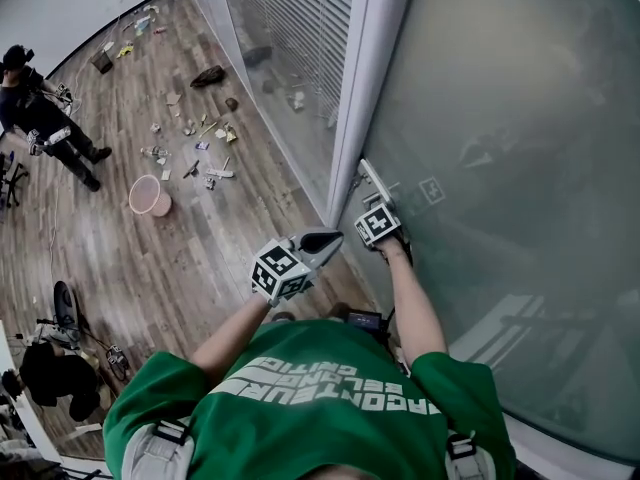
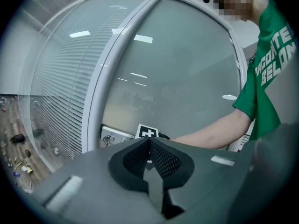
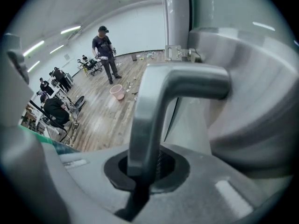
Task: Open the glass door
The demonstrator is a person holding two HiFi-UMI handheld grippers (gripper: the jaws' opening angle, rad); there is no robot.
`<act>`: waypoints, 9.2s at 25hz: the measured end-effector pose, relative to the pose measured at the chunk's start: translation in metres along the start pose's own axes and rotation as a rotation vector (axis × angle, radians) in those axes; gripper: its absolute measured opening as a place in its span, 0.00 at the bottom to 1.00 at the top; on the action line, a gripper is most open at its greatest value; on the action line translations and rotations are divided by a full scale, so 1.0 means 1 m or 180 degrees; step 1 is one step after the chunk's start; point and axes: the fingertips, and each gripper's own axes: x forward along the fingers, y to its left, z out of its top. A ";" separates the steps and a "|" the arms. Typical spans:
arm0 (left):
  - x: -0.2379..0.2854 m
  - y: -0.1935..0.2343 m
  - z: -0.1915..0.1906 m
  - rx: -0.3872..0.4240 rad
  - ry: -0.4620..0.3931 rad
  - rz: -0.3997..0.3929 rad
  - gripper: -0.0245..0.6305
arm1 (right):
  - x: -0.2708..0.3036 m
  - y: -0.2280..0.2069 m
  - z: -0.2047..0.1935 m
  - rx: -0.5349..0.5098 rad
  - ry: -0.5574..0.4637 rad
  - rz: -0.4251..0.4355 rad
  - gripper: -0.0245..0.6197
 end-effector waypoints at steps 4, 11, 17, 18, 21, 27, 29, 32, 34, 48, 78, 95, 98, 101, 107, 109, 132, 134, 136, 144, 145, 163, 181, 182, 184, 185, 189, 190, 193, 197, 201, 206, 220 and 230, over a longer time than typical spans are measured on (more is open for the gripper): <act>0.000 0.000 -0.001 -0.0020 0.0020 0.0010 0.06 | 0.003 -0.001 0.010 -0.0076 -0.0411 -0.0161 0.03; 0.011 0.007 0.002 -0.0008 0.0017 0.0031 0.06 | 0.017 -0.001 0.019 -0.0021 -0.0870 -0.0116 0.02; 0.016 0.008 0.004 0.0002 0.0020 0.0038 0.06 | 0.009 0.001 0.030 -0.0112 -0.1037 -0.0140 0.02; 0.017 0.007 0.004 -0.0007 0.0022 0.0027 0.06 | 0.010 0.002 0.030 -0.0114 -0.1036 -0.0134 0.02; 0.016 0.006 0.002 -0.0023 0.0030 0.0017 0.06 | 0.011 0.006 0.032 -0.0145 -0.1027 -0.0096 0.01; 0.026 0.002 -0.007 -0.0026 0.0056 0.0035 0.06 | 0.020 -0.002 0.023 -0.0109 -0.0984 -0.0086 0.01; 0.027 0.002 -0.003 -0.0030 0.0047 0.0045 0.06 | 0.018 -0.004 0.026 -0.0116 -0.0984 -0.0070 0.01; 0.028 0.000 -0.002 -0.0033 0.0036 0.0068 0.06 | 0.022 -0.008 0.020 -0.0065 -0.0902 -0.0034 0.01; 0.028 -0.003 -0.001 -0.0038 0.0032 0.0087 0.06 | 0.020 -0.012 0.020 -0.0057 -0.0898 -0.0072 0.01; 0.046 -0.018 -0.007 -0.0038 -0.0009 0.0195 0.06 | 0.024 -0.041 0.018 0.0051 -0.0854 -0.0141 0.01; 0.123 -0.022 -0.012 -0.0111 0.0070 -0.0147 0.06 | 0.017 -0.136 0.015 0.0353 -0.0899 -0.0438 0.01; 0.198 -0.013 0.005 -0.0042 0.0187 -0.0513 0.06 | 0.011 -0.200 -0.008 0.0721 -0.0865 -0.0412 0.01; 0.212 -0.014 0.012 -0.0035 0.0213 -0.0587 0.06 | 0.010 -0.211 -0.017 0.0818 -0.0821 -0.0388 0.01; 0.226 -0.013 0.015 -0.0018 0.0193 -0.0657 0.06 | 0.003 -0.237 -0.017 0.0757 -0.0938 -0.0595 0.01; 0.241 0.002 0.014 0.0038 0.0246 -0.0785 0.06 | 0.010 -0.261 -0.024 0.0864 -0.0918 -0.0688 0.01; 0.247 0.001 0.018 0.0054 0.0257 -0.0840 0.06 | 0.007 -0.270 -0.028 0.0907 -0.0901 -0.0709 0.01; 0.317 0.007 0.041 0.0142 0.0401 -0.1280 0.06 | -0.022 -0.370 -0.085 0.1352 -0.0883 -0.0893 0.01; 0.324 0.008 0.043 0.0150 0.0415 -0.1319 0.06 | -0.025 -0.380 -0.091 0.1392 -0.0880 -0.0910 0.01; 0.332 0.008 0.045 0.0163 0.0417 -0.1355 0.06 | -0.027 -0.390 -0.098 0.1424 -0.0886 -0.0926 0.01; 0.358 0.013 0.052 0.0267 0.0500 -0.1490 0.06 | -0.032 -0.430 -0.118 0.1583 -0.0916 -0.1029 0.01; 0.362 0.012 0.051 0.0281 0.0521 -0.1500 0.06 | -0.032 -0.436 -0.122 0.1601 -0.0920 -0.1042 0.01; 0.476 -0.049 0.057 0.0449 0.0605 -0.1704 0.06 | -0.056 -0.518 -0.183 0.1964 -0.0912 -0.1245 0.01; 0.554 -0.101 0.056 0.0434 0.0583 -0.1832 0.06 | -0.081 -0.574 -0.254 0.2326 -0.0825 -0.1359 0.01; 0.556 -0.104 0.055 0.0427 0.0585 -0.1837 0.06 | -0.085 -0.581 -0.260 0.2307 -0.0806 -0.1457 0.01; 0.561 -0.107 0.054 0.0411 0.0591 -0.1848 0.06 | -0.091 -0.591 -0.269 0.2306 -0.0795 -0.1542 0.01; 0.563 -0.109 0.053 0.0408 0.0593 -0.1862 0.06 | -0.093 -0.595 -0.272 0.2319 -0.0801 -0.1546 0.01; 0.567 -0.121 0.050 0.0398 0.0615 -0.1967 0.06 | -0.098 -0.604 -0.287 0.2408 -0.0805 -0.1561 0.01; 0.569 -0.122 0.048 0.0397 0.0630 -0.1988 0.06 | -0.098 -0.606 -0.291 0.2431 -0.0814 -0.1563 0.01; 0.578 -0.123 0.044 0.0395 0.0653 -0.2037 0.06 | -0.098 -0.617 -0.300 0.2448 -0.0856 -0.1613 0.01; 0.593 -0.131 0.050 0.0416 0.0649 -0.2138 0.06 | -0.106 -0.620 -0.314 0.2614 -0.0825 -0.1479 0.01; 0.603 -0.137 0.051 0.0418 0.0683 -0.2221 0.06 | -0.120 -0.633 -0.337 0.2616 -0.0781 -0.1668 0.01; 0.617 -0.137 0.054 0.0427 0.0681 -0.2339 0.06 | -0.126 -0.642 -0.354 0.2706 -0.0769 -0.1730 0.01; 0.671 -0.143 0.065 0.0425 0.0767 -0.2545 0.06 | -0.149 -0.663 -0.399 0.2900 -0.0769 -0.1873 0.01; 0.715 -0.148 0.075 0.0474 0.0791 -0.2732 0.06 | -0.156 -0.674 -0.436 0.3063 -0.0704 -0.1892 0.01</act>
